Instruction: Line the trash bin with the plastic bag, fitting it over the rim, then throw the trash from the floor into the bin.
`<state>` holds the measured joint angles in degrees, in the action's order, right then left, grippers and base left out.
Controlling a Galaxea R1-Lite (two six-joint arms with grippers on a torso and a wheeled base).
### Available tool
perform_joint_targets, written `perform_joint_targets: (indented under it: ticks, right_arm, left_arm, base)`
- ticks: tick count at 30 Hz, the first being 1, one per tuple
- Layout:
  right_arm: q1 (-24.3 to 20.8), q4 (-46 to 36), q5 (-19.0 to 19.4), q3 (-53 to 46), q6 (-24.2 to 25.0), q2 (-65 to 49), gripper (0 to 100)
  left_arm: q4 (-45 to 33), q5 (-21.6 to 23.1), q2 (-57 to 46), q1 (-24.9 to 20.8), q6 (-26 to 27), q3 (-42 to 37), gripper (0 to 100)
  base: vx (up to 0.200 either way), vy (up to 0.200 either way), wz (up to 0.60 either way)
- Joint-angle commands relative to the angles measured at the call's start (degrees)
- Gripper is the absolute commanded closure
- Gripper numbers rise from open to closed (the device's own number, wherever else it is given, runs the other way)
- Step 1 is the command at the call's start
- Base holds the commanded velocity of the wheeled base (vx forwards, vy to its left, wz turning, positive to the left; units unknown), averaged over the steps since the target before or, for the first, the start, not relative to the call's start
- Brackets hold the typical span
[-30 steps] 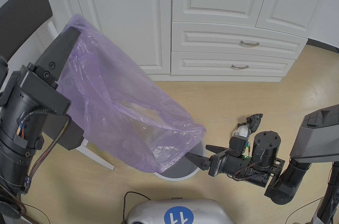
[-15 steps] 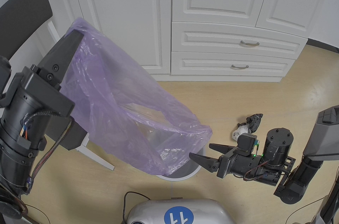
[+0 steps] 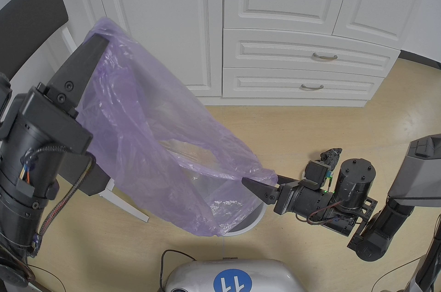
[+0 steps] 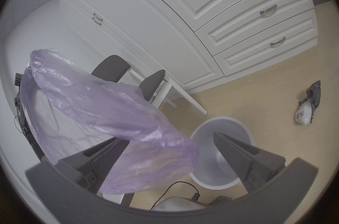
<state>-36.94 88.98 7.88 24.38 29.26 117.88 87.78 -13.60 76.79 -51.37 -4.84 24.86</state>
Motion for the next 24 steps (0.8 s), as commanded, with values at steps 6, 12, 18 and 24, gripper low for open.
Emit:
perform_joint_targets:
  ticks: [6,12,18,24]
  right_arm:
    - [-0.24,1.02,-0.05,0.40,0.01,0.24,0]
    - [-0.24,1.02,-0.05,0.14,-0.08,0.51,0]
    - [0.11,1.02,-0.05,0.40,-0.08,1.30,0]
    - [1.08,1.02,-0.14,0.84,-0.17,1.03,0]
  left_arm:
    - [0.02,-0.02,0.64,-2.15,-0.52,-0.07,100]
    - [0.02,-0.02,-0.06,-2.15,-0.70,0.10,100]
    - [0.02,-0.02,-0.41,-2.15,-0.70,0.37,100]
    - [0.02,-0.02,0.47,-2.15,-0.87,0.02,100]
  base:
    - [0.000,0.000,0.00]
    - [0.000,0.000,0.00]
    - [0.000,0.000,0.00]
    - [0.000,0.000,0.00]
